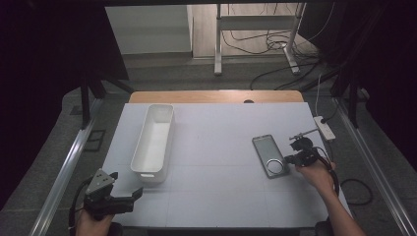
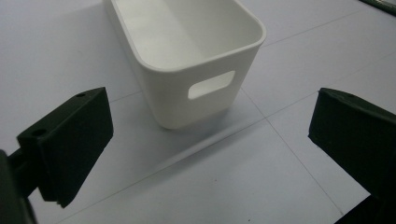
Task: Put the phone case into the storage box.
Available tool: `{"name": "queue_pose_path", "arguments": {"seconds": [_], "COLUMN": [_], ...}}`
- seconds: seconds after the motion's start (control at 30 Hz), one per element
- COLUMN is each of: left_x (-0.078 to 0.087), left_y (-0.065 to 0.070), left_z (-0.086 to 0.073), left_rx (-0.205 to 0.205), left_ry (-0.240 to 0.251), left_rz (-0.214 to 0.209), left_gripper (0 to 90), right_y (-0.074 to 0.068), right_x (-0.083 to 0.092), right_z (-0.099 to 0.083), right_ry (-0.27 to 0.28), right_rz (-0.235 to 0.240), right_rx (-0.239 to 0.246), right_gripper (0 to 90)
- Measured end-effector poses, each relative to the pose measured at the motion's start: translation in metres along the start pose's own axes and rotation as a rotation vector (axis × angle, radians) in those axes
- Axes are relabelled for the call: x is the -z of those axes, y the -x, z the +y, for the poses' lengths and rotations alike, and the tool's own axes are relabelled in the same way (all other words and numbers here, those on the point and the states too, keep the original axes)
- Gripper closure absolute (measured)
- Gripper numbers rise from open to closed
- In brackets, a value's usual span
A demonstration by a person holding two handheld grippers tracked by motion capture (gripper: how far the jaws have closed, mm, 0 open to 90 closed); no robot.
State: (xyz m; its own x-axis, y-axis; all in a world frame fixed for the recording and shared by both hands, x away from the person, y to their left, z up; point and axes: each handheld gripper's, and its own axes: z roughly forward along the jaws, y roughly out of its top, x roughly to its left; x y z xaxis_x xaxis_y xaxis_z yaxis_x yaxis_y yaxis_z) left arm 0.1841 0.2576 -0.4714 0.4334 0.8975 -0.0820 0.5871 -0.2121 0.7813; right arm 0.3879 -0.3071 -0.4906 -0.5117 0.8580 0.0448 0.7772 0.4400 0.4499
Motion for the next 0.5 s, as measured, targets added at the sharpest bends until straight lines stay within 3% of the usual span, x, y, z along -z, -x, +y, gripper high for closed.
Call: {"name": "queue_pose_path", "arguments": {"seconds": [0.5], "left_x": [0.0], "left_y": [0.0], "left_z": [0.0], "left_rx": [-0.001], "left_ry": [-0.002], "left_rz": [-0.001], "left_gripper": [0.6], "right_y": [-0.017], "right_x": [-0.002], "right_z": [-0.002], "right_ry": [-0.004], "right_rz": [0.068], "right_rx": [0.014], "right_gripper": [89.9]}}
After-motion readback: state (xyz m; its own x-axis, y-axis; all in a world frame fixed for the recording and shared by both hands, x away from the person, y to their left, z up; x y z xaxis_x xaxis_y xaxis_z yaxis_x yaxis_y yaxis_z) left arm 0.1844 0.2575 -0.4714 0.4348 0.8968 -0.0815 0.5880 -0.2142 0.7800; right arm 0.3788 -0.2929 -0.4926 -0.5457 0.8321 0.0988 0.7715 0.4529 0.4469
